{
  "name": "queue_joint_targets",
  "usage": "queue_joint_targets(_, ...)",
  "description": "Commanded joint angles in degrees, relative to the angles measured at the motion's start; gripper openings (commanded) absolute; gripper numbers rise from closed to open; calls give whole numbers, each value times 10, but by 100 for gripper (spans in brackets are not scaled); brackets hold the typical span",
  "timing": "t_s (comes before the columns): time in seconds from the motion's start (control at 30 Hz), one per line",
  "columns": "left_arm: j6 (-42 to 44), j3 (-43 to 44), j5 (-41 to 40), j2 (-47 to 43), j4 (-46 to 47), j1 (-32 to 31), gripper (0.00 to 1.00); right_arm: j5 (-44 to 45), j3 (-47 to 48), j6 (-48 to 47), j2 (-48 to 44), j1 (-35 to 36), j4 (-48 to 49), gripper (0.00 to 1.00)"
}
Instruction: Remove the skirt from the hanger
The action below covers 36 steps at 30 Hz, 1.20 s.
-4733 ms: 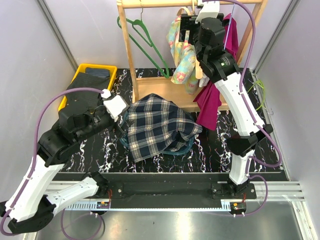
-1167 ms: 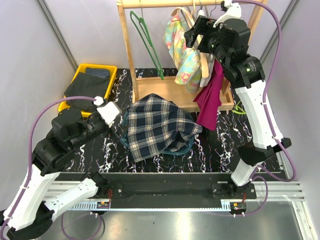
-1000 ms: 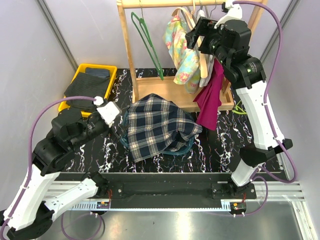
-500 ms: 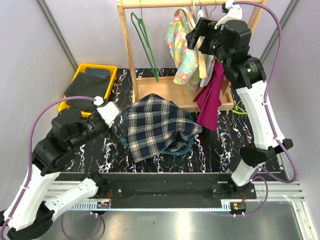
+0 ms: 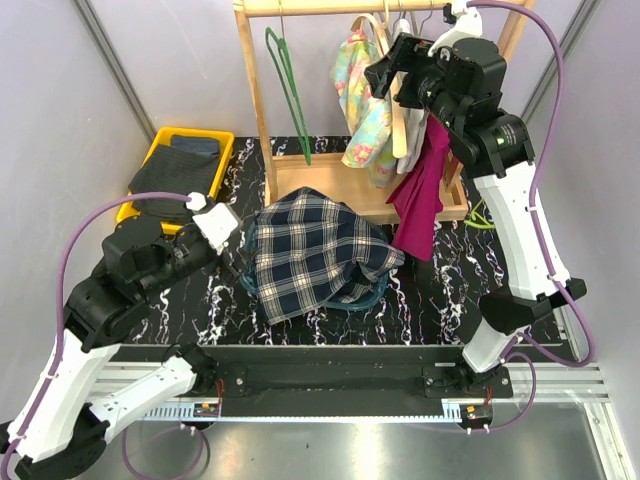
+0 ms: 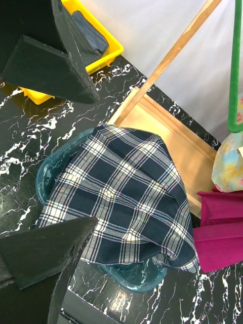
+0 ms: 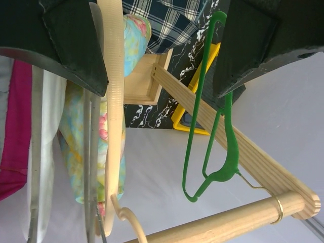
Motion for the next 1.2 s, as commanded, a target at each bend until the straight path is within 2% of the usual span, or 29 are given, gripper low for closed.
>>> queue_joint_targets(0.0, -5, -1, 10, -8, 23, 3, 99, -22, 6, 3, -5, -3, 20, 92)
queue_joint_targets(0.2, -4, -2, 11, -9, 23, 3, 99, -42, 19, 2, 22, -3, 4, 92)
queue_joint_targets(0.33, -4, -2, 10, -10, 23, 3, 99, -29, 61, -7, 54, -3, -42, 93)
queue_joint_targets(0.8, -4, -1, 11, -8, 23, 5, 99, 4, 58, -27, 60, -3, -50, 92)
queue_joint_targets(1.07, -4, -1, 10, -9, 24, 5, 99, 76, 88, -52, 99, 8, -58, 79)
queue_joint_targets(1.17, -2, 2, 8, -8, 23, 5, 99, 89, 126, -65, 126, 12, -68, 75)
